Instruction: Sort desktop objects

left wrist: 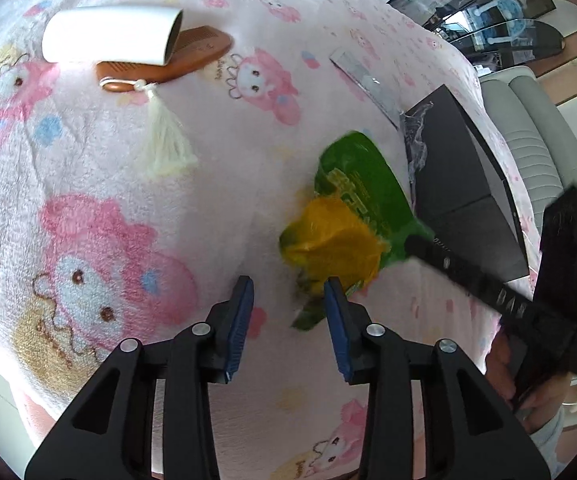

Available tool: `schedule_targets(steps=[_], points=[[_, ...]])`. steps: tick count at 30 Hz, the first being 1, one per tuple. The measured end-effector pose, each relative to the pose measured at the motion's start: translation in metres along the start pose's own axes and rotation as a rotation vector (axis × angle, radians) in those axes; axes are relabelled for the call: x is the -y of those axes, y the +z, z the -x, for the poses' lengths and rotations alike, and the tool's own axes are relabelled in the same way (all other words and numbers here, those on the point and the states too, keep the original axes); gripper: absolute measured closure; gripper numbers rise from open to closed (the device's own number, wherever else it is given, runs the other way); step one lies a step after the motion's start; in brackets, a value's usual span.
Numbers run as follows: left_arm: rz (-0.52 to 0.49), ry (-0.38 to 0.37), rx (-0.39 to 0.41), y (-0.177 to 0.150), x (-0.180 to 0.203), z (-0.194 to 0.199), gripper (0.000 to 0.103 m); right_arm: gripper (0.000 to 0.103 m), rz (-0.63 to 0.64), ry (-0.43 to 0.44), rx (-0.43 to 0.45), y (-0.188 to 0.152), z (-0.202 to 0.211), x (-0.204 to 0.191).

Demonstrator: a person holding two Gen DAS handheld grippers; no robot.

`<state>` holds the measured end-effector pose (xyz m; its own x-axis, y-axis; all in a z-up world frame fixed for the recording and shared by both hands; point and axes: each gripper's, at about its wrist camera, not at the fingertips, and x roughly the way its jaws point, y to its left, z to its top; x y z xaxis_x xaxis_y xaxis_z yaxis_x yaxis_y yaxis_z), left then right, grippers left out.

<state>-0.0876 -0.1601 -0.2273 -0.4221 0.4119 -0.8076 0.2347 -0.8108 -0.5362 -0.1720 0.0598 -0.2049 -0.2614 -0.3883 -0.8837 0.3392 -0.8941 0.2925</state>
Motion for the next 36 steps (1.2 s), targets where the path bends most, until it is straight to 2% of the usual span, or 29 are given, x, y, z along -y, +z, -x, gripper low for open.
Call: schedule_targets(steps=[7,11,14,17,20,22,24,26,29,30,33,36], points=[[-0.015,0.0,-0.006,0.001,0.004,-0.007,0.067,0.097,0.043,0.029,-0.054,-0.045,0.03,-0.004],[-0.021,-0.006,-0.016,0.001,0.008,-0.012,0.067,0.096,0.083,0.004,-0.047,-0.05,0.044,-0.007],[-0.031,-0.003,-0.021,0.001,0.012,-0.014,0.067,0.092,0.101,-0.034,-0.001,-0.04,0.051,-0.004],[-0.024,-0.003,-0.026,0.002,0.013,-0.015,0.067,0.079,0.094,-0.042,0.023,-0.025,0.047,-0.002],[-0.022,0.001,-0.027,0.002,0.014,-0.015,0.067,0.075,0.082,-0.026,0.046,-0.004,0.038,-0.002],[-0.016,0.003,-0.03,0.002,0.013,-0.016,0.067,0.067,0.077,-0.007,0.065,0.01,0.031,-0.005],[-0.001,0.004,-0.033,0.005,0.011,-0.017,0.067,0.064,0.084,0.004,0.054,0.022,0.015,-0.008],[0.012,-0.012,-0.041,0.01,0.009,-0.021,0.06,0.064,0.085,0.003,0.015,0.03,-0.006,-0.009],[0.024,-0.031,-0.06,0.016,0.009,-0.03,0.054,0.066,0.074,0.065,-0.079,0.03,-0.033,-0.005],[0.022,-0.033,-0.065,0.017,0.01,-0.032,0.054,0.073,0.079,0.082,-0.106,0.024,-0.037,-0.006],[0.004,-0.051,-0.074,0.019,0.017,-0.03,0.054,0.084,0.092,0.11,-0.107,0.008,-0.028,-0.007],[-0.037,-0.094,-0.093,0.017,0.029,-0.025,0.054,0.086,0.057,0.161,-0.076,-0.008,-0.004,-0.003]])
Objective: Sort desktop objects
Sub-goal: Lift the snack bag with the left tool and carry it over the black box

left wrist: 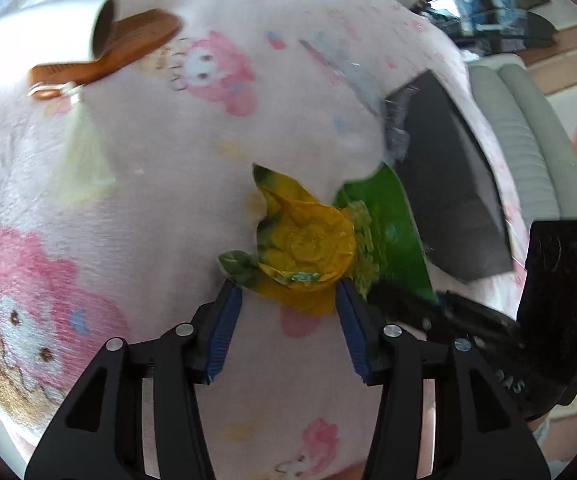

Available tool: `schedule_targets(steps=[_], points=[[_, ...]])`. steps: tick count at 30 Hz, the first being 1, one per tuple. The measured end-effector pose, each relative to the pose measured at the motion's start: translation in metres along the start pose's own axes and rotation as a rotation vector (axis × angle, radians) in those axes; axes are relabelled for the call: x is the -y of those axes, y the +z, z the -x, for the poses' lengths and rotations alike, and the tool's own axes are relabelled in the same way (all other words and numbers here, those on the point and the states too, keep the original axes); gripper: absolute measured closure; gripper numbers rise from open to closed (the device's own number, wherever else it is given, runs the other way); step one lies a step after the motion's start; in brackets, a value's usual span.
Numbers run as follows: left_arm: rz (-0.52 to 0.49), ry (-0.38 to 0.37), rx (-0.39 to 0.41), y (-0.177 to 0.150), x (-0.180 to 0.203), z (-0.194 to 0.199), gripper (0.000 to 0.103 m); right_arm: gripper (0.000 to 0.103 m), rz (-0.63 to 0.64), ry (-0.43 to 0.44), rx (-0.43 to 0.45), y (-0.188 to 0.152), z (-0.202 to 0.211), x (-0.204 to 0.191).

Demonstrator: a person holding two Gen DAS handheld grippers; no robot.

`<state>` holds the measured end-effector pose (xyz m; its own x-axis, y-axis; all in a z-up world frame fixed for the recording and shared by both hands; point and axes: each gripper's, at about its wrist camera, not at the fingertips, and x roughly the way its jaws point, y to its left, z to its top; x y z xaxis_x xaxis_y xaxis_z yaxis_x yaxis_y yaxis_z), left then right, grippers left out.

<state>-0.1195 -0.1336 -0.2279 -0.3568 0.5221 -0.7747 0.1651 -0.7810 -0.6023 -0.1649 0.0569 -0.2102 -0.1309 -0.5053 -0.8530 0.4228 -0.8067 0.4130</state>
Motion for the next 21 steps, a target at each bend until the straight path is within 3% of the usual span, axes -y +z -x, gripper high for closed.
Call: schedule_targets(steps=[8,12,17,21], points=[[-0.128,0.022,-0.075,-0.025,0.034,-0.008,0.048,0.085,-0.023,-0.087,0.041,-0.044,0.048,0.012],[-0.098,0.022,-0.058,-0.021,0.035,-0.009,0.048,0.085,-0.078,-0.069,0.054,-0.049,0.061,0.031],[-0.09,0.028,-0.058,-0.009,0.034,-0.018,0.048,0.085,-0.034,-0.052,0.096,-0.043,0.069,0.028],[-0.09,0.023,-0.082,-0.009,0.032,-0.032,0.04,0.069,-0.038,-0.084,0.069,-0.027,0.048,0.029]])
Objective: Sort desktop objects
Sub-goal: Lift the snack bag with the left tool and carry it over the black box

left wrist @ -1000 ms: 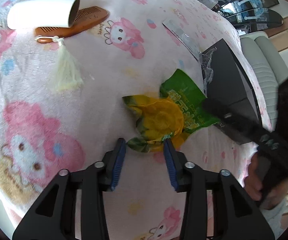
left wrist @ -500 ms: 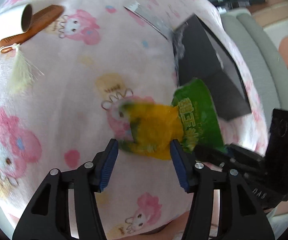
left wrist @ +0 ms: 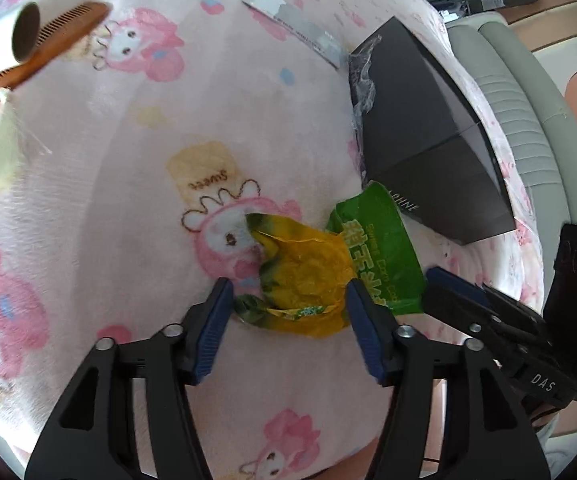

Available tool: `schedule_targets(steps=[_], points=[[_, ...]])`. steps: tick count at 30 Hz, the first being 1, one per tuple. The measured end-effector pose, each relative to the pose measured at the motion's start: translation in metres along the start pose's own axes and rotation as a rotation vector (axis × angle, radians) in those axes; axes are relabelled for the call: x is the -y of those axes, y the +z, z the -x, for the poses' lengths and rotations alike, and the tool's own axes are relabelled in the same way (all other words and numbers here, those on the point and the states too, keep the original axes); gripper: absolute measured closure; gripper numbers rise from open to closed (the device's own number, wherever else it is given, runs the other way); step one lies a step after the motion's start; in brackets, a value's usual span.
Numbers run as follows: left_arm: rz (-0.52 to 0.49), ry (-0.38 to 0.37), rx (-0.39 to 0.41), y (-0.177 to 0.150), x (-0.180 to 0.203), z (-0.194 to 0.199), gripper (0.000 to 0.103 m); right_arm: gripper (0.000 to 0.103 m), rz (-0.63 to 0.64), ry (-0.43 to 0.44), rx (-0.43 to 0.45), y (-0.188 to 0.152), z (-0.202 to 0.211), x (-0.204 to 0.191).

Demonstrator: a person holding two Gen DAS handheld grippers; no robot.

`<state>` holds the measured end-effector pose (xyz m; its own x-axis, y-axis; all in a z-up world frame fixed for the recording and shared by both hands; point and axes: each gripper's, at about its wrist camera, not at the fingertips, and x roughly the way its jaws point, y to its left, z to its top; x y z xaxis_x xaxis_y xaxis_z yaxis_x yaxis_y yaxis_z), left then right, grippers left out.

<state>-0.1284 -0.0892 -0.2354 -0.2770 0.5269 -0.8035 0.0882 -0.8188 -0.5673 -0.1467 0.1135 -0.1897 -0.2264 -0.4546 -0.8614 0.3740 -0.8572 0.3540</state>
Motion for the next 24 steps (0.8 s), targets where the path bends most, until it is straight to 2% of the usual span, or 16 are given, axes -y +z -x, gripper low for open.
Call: schedule_targets(steps=[4,6,8,9,11,15,20,24], points=[[0.001,-0.017,-0.007,-0.004,0.004,-0.003,0.041,0.068,0.023,-0.011,-0.038,0.002,-0.026,-0.001],[-0.007,-0.01,0.001,-0.005,0.007,-0.003,0.047,0.07,0.017,0.0,-0.033,-0.002,-0.029,0.001],[-0.03,0.009,0.012,-0.008,0.013,-0.001,0.056,0.079,0.006,0.018,-0.024,-0.006,-0.028,0.004],[-0.043,0.013,0.016,-0.009,0.018,-0.001,0.056,0.085,-0.002,0.032,-0.017,-0.007,-0.024,0.005],[-0.068,0.014,0.028,-0.012,0.027,0.004,0.059,0.089,0.001,0.028,-0.002,-0.011,-0.017,0.004],[-0.113,0.013,0.062,-0.016,0.048,0.021,0.059,0.091,0.052,0.007,0.061,-0.02,0.015,-0.008],[-0.165,-0.038,0.104,-0.015,0.083,0.045,0.059,0.091,-0.005,0.044,0.153,-0.019,0.06,0.001],[-0.228,-0.096,0.12,-0.012,0.117,0.055,0.059,0.091,-0.05,0.064,0.267,-0.009,0.106,0.012]])
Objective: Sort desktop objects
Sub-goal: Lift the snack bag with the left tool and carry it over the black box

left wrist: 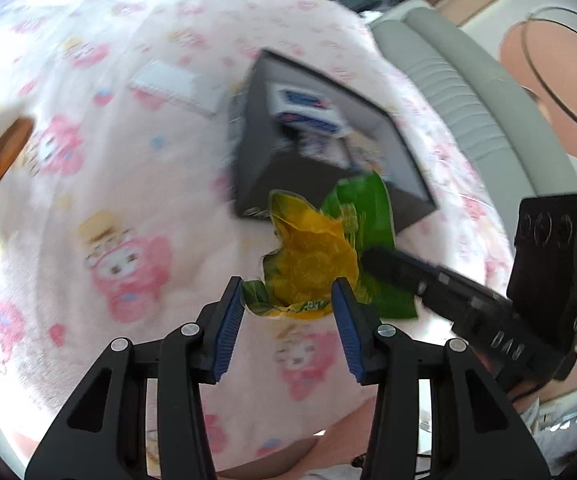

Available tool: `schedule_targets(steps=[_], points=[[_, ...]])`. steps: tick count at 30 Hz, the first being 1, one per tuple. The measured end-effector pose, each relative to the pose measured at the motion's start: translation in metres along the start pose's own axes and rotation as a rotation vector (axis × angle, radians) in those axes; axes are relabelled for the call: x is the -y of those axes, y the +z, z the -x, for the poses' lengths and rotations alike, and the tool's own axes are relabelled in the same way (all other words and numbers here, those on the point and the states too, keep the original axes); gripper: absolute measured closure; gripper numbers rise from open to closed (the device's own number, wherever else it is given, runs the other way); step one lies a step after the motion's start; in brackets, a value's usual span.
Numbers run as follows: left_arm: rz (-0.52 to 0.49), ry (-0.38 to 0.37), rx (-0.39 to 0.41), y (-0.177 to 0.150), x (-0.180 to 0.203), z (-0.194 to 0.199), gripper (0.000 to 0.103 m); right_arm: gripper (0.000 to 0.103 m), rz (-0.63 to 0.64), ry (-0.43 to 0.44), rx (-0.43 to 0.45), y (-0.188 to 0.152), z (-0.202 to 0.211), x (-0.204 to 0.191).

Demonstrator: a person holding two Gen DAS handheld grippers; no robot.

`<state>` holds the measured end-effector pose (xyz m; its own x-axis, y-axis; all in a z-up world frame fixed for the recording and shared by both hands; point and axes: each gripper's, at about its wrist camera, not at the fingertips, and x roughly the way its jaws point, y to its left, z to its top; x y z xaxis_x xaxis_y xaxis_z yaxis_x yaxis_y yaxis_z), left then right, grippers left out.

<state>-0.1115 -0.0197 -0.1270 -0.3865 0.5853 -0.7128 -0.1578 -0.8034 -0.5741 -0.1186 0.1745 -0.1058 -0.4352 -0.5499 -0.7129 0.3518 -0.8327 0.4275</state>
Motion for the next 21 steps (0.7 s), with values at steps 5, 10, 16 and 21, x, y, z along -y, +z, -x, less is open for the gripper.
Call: schedule_targets(steps=[5,10,16,21], points=[[-0.039,-0.046,0.02,0.027,0.027,-0.011,0.059,0.091,0.007,-0.032,0.091,0.024,0.029,0.01],[-0.114,-0.066,0.038,0.068,0.058,-0.034,0.059,0.091,-0.005,-0.1,0.131,0.044,0.042,0.031],[-0.201,-0.029,0.019,0.114,0.093,-0.074,0.058,0.091,-0.049,-0.18,0.159,0.073,0.047,0.067],[-0.187,-0.011,-0.01,0.137,0.096,-0.109,0.058,0.091,-0.108,-0.182,0.171,0.091,0.031,0.103]])
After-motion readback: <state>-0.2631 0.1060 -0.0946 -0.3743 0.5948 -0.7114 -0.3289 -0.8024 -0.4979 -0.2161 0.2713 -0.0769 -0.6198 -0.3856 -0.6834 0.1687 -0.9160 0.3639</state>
